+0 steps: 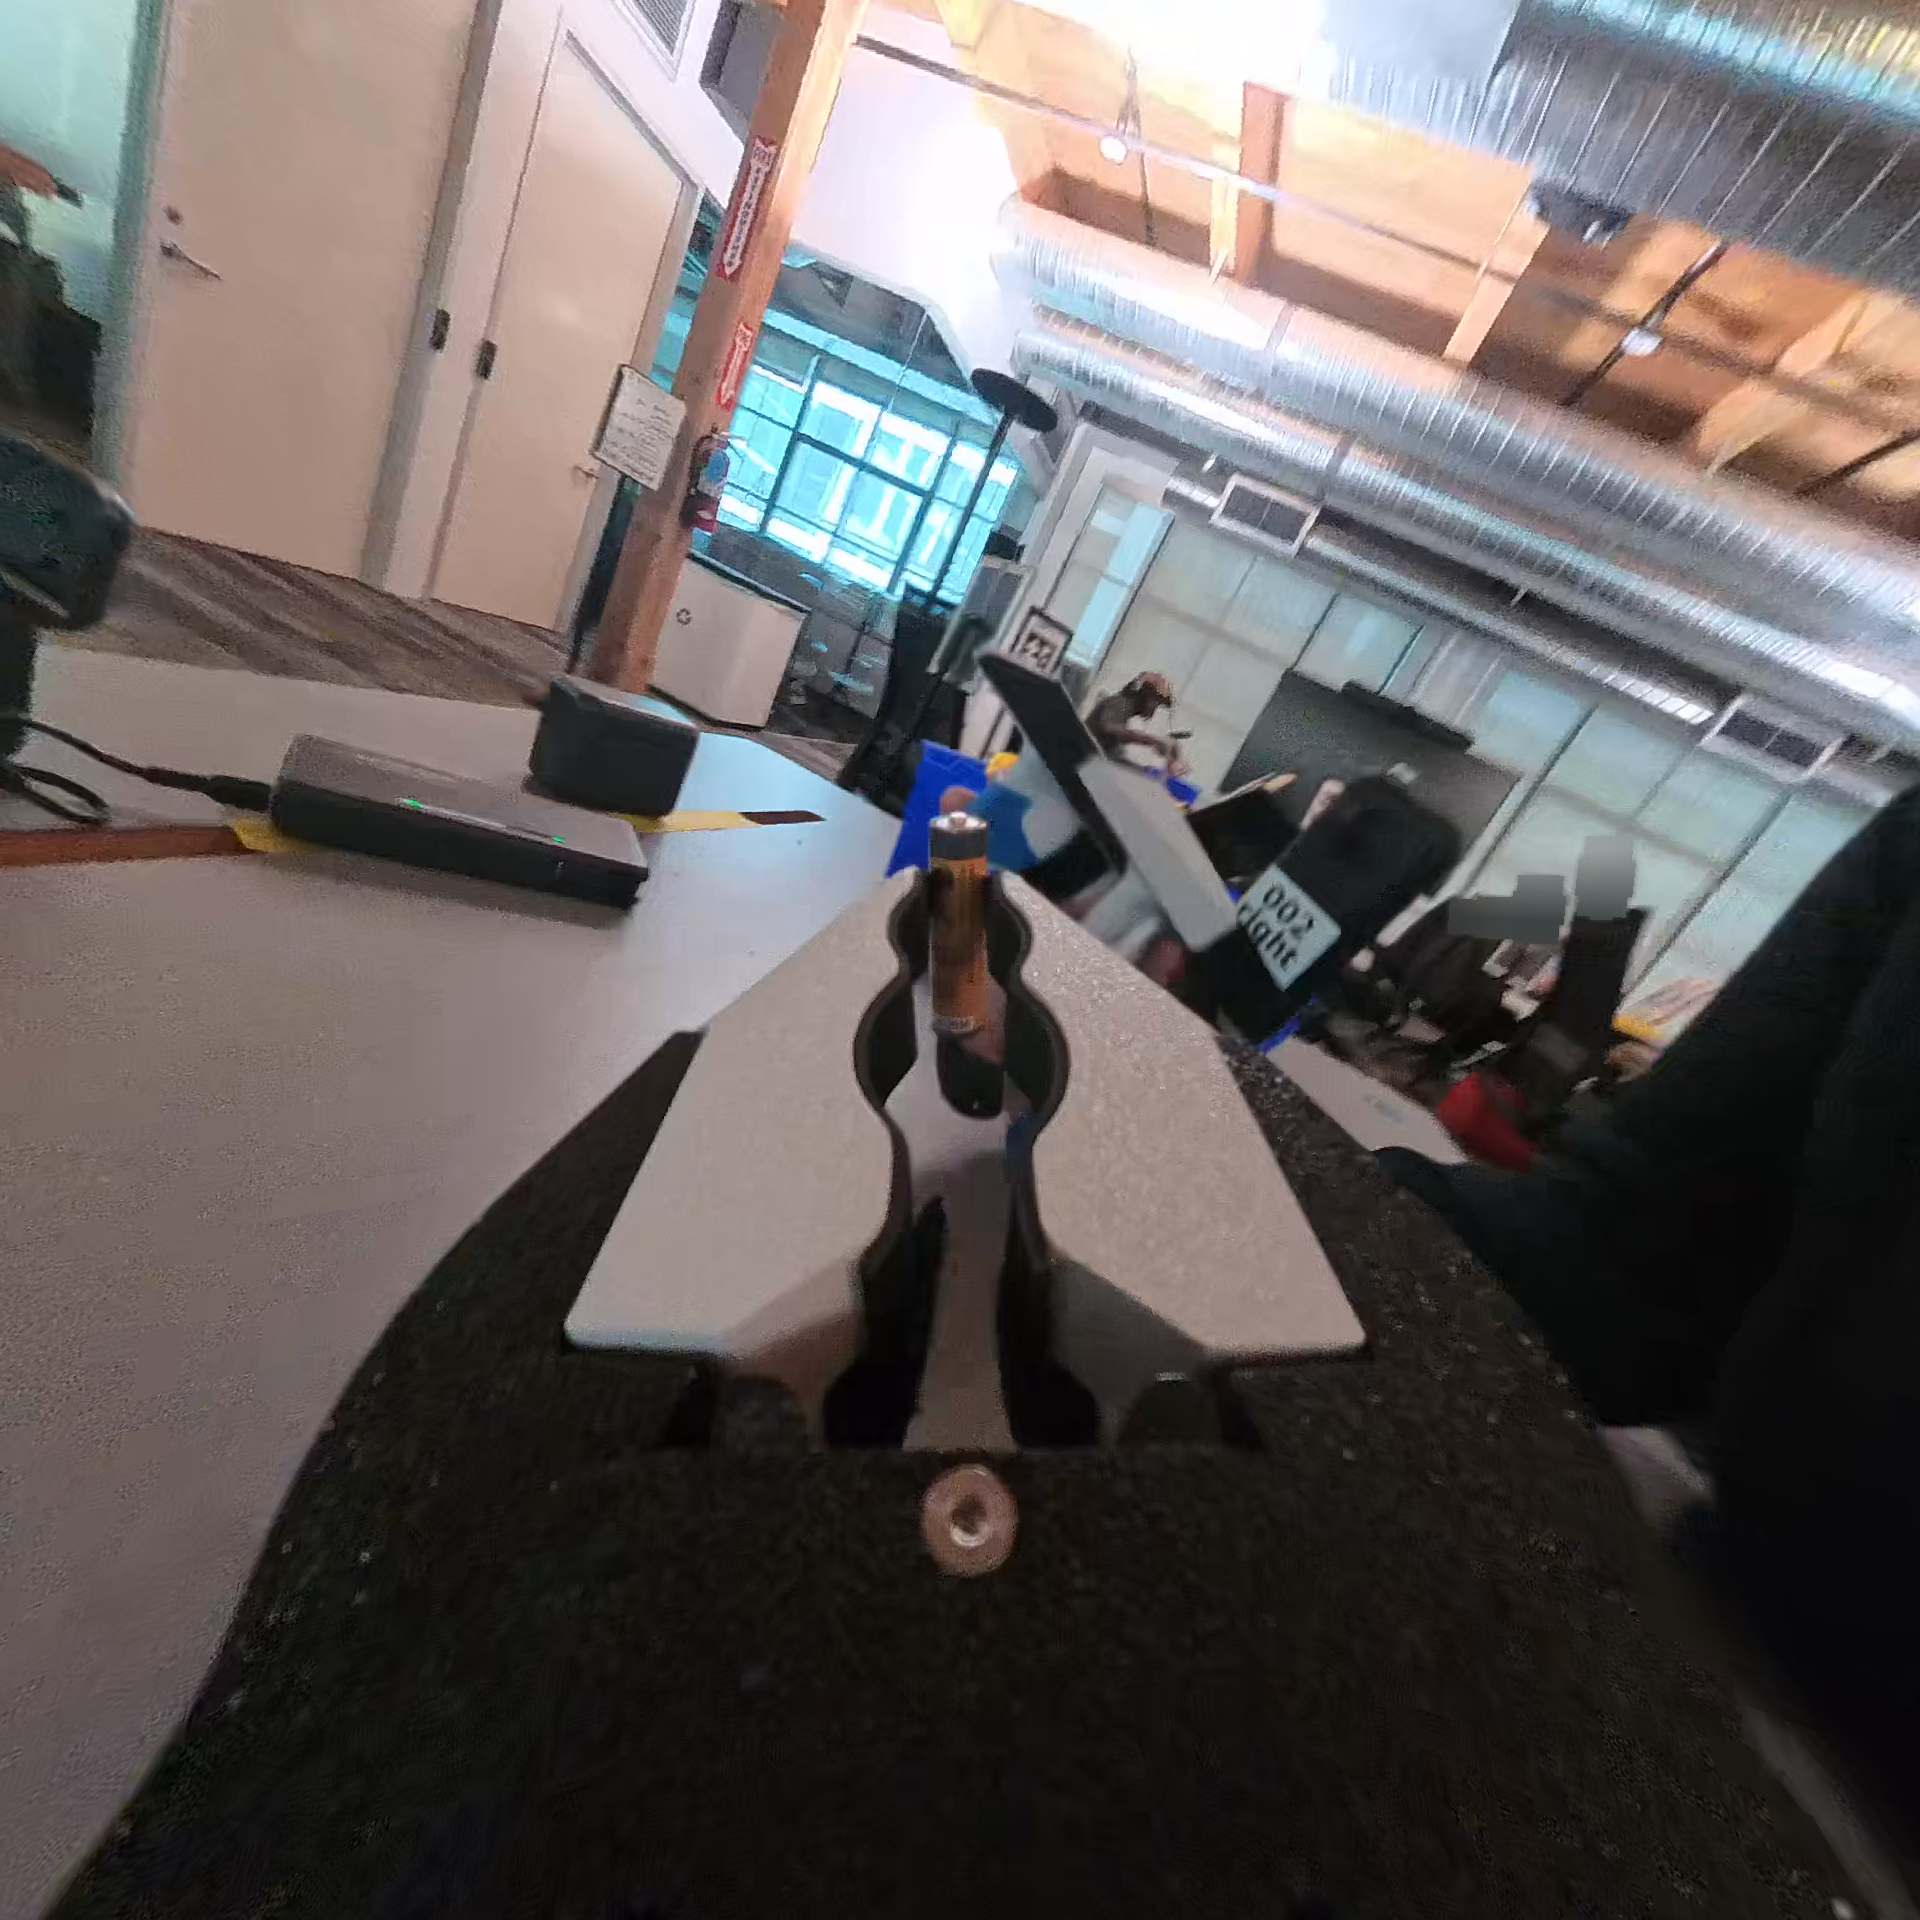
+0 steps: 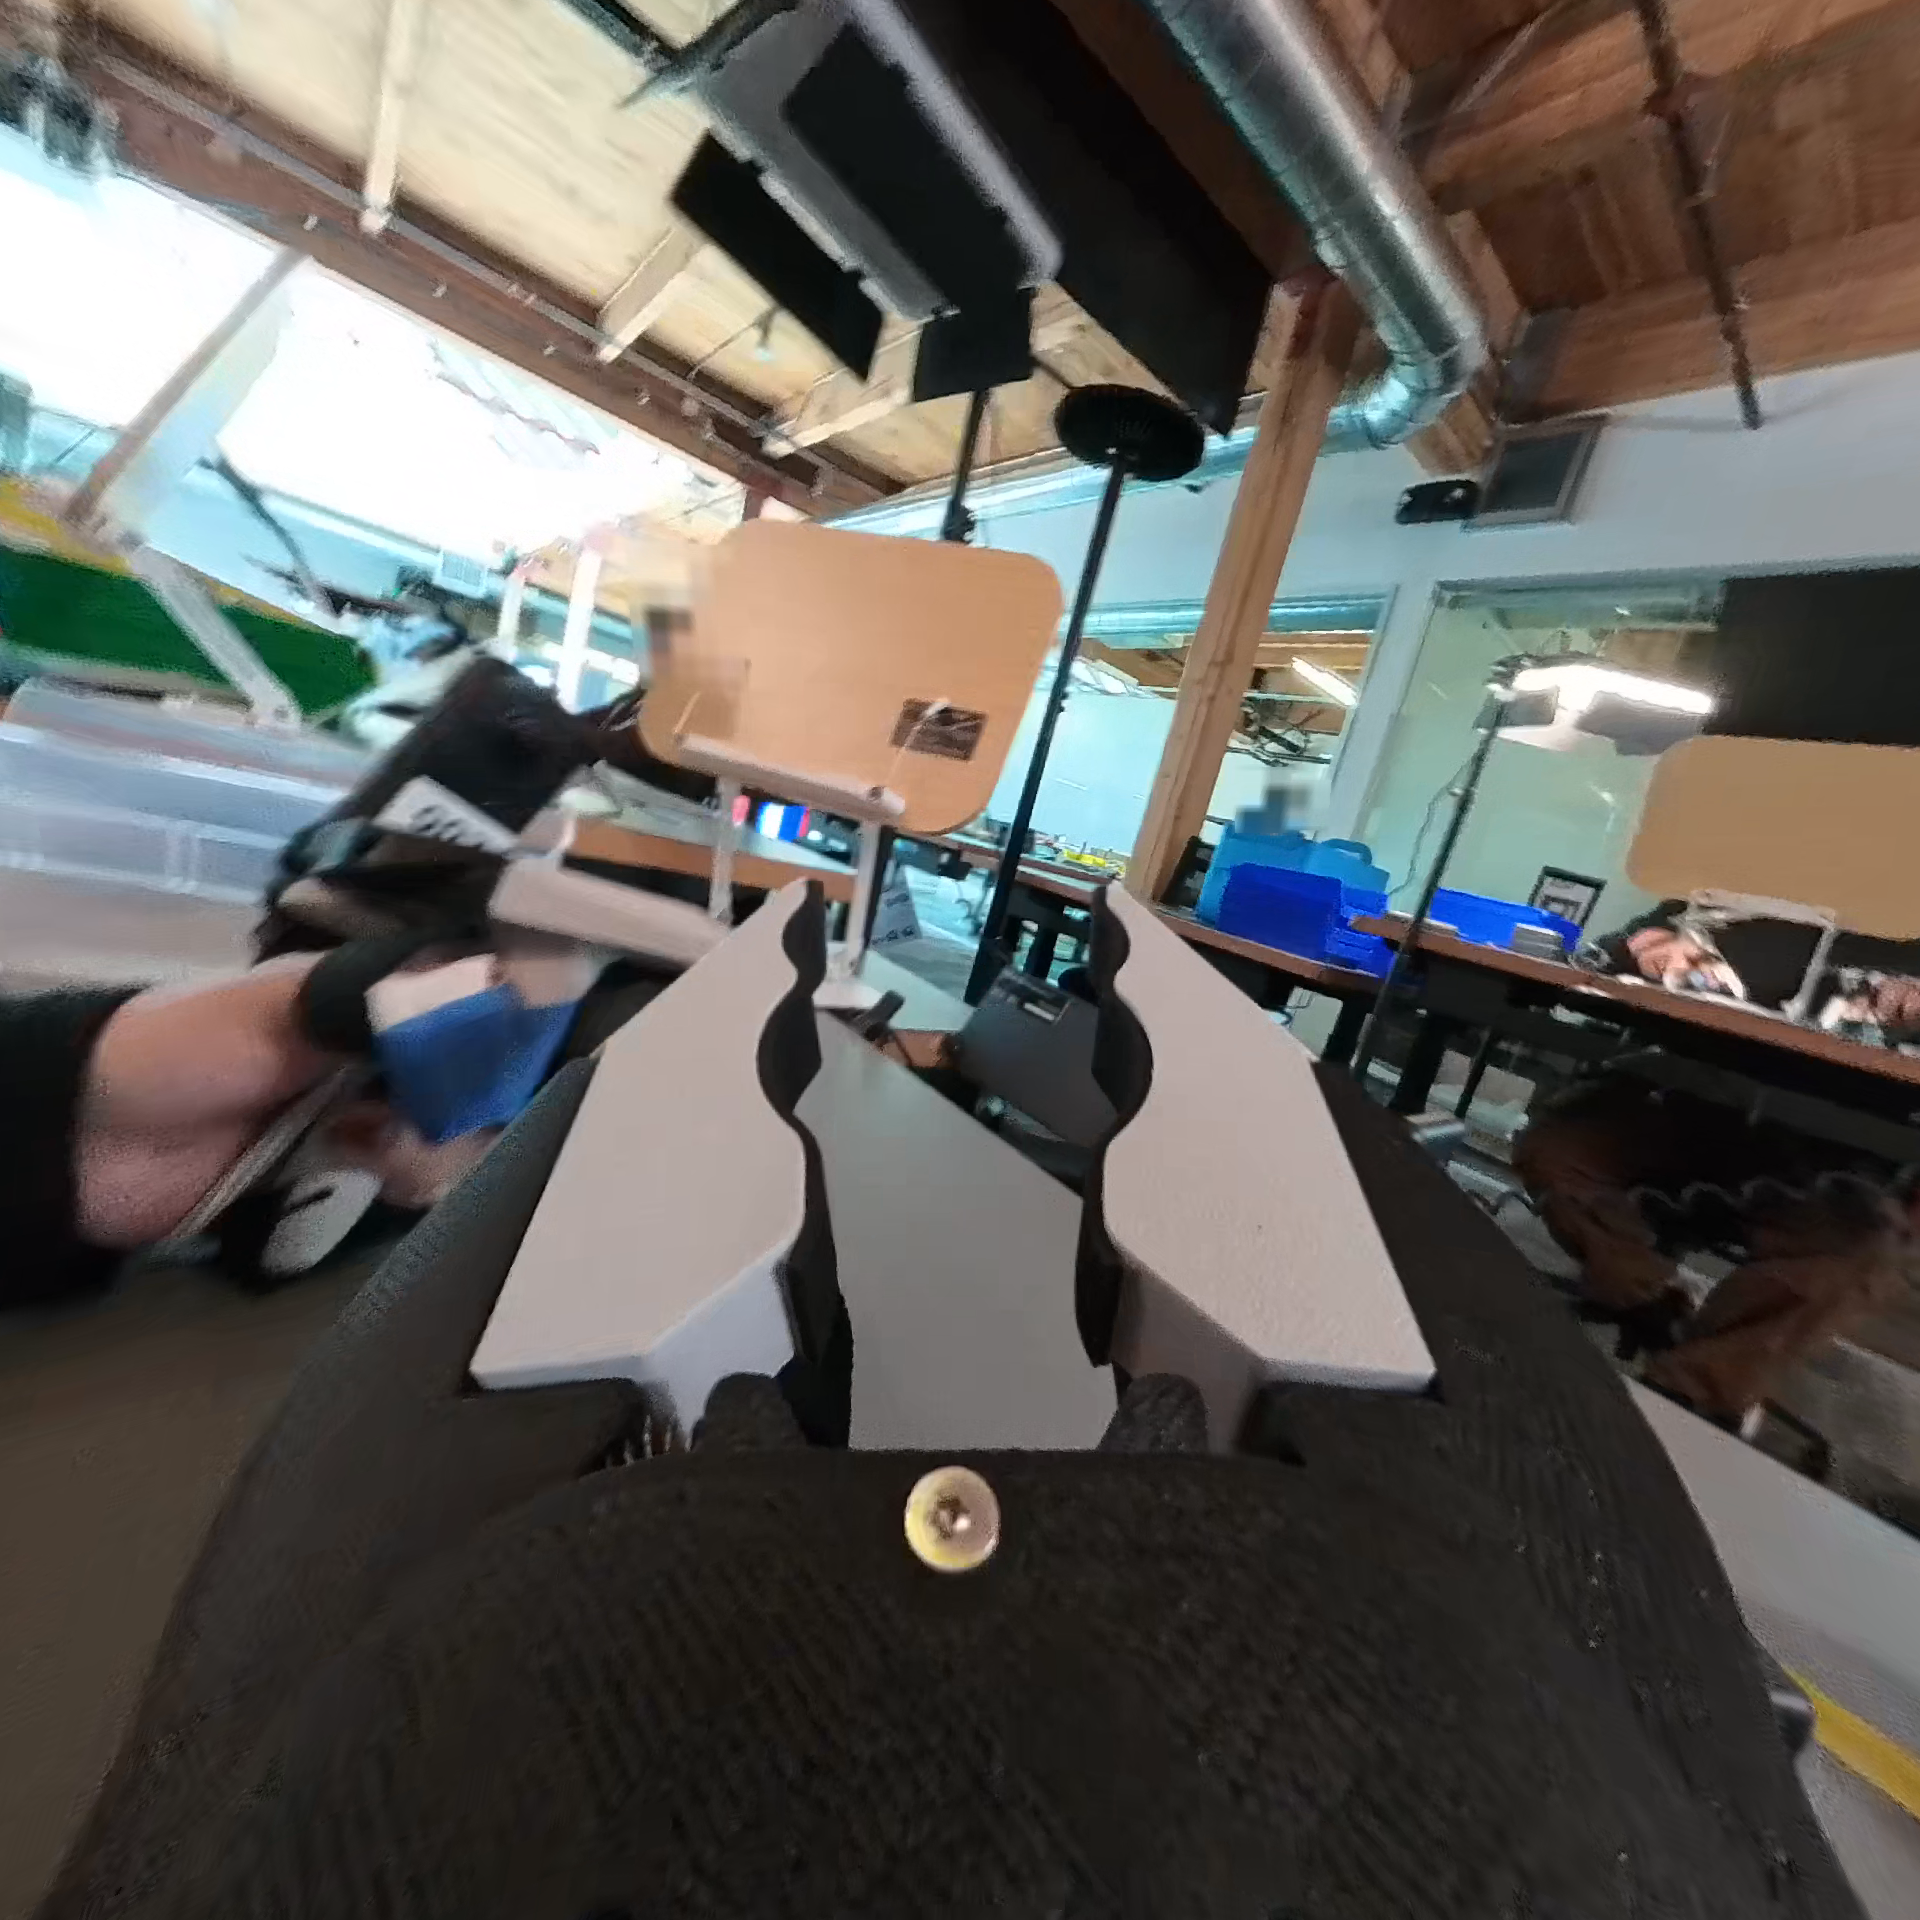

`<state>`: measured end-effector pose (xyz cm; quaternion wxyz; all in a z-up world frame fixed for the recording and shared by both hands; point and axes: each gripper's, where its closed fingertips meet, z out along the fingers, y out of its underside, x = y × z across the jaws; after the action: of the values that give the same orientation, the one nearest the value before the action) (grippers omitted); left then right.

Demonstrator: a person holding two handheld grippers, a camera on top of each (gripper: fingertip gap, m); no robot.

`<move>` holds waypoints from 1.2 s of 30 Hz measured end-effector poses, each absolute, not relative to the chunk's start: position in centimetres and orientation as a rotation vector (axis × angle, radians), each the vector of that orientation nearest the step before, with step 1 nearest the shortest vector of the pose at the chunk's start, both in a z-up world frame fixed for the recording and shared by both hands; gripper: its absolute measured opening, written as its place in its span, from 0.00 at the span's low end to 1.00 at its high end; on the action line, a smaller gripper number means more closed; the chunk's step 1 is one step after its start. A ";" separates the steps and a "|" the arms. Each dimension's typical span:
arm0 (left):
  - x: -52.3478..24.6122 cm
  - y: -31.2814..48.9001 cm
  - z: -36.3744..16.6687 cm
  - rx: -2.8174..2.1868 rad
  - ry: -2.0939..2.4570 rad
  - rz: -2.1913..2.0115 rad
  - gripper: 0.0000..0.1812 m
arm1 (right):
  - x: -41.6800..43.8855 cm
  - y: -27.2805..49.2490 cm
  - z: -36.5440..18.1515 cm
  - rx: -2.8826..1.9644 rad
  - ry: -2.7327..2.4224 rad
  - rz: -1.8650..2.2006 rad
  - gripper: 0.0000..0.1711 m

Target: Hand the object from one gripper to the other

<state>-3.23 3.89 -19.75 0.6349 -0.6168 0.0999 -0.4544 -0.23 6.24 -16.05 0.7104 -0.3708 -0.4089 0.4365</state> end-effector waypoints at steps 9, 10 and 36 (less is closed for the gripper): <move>-1.8 3.4 -21.0 -1.510 0.271 -1.281 0.05 | 0.4 1.4 -19.7 -0.706 -1.217 0.729 0.34; -1.5 3.2 -21.1 -1.518 0.288 -1.305 0.04 | 0.0 1.4 -20.3 -0.714 -1.254 0.719 0.36; 0.2 0.0 -22.0 -1.604 0.430 -1.554 0.05 | -1.8 -1.1 -22.6 -0.629 -1.461 0.613 0.26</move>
<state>0.25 -0.02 -22.02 0.4200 -0.6401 0.1716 -0.6201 -1.81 -1.10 -22.63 0.6580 -0.2779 -0.6454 0.2709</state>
